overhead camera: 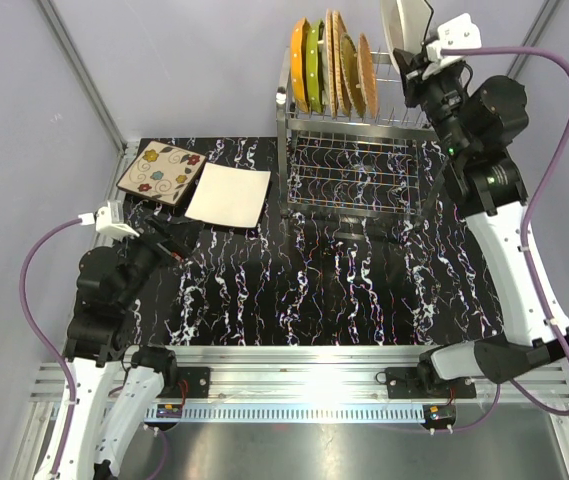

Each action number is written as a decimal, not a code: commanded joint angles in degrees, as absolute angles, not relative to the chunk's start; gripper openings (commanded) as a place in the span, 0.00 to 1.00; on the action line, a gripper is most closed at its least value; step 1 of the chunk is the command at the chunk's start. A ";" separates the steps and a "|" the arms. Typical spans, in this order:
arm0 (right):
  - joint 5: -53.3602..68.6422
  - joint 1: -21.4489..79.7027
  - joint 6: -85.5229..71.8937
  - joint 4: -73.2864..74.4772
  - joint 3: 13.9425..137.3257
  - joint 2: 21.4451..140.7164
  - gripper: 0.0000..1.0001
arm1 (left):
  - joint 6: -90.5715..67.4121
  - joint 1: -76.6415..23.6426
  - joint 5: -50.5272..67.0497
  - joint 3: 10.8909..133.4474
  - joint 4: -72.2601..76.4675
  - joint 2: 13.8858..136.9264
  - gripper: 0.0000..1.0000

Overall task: Unload the plates from the dish rack
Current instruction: Grab a plate with the right arm, then pass the plate from the right arm to the left, then place the plate on the table

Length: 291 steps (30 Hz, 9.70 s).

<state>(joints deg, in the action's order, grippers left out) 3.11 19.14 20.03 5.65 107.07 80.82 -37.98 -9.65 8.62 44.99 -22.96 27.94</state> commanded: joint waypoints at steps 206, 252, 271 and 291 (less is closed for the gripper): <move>-8.26 45.70 9.23 7.82 46.67 47.29 0.94 | -74.97 -8.17 -5.62 53.26 60.73 108.98 0.00; -7.56 44.82 7.82 7.21 45.53 46.41 0.94 | -75.24 -10.11 -1.41 51.59 48.35 110.57 0.58; -7.47 44.56 6.94 7.12 45.35 45.70 0.94 | -69.71 -9.93 5.09 55.45 30.51 108.63 0.70; -7.47 44.30 6.15 7.03 45.35 45.26 0.93 | -66.18 -9.93 6.68 56.69 18.81 106.70 0.72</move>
<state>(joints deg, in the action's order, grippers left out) -7.88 44.93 7.07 9.69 45.32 46.00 -68.34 -9.80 5.89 56.75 19.29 109.51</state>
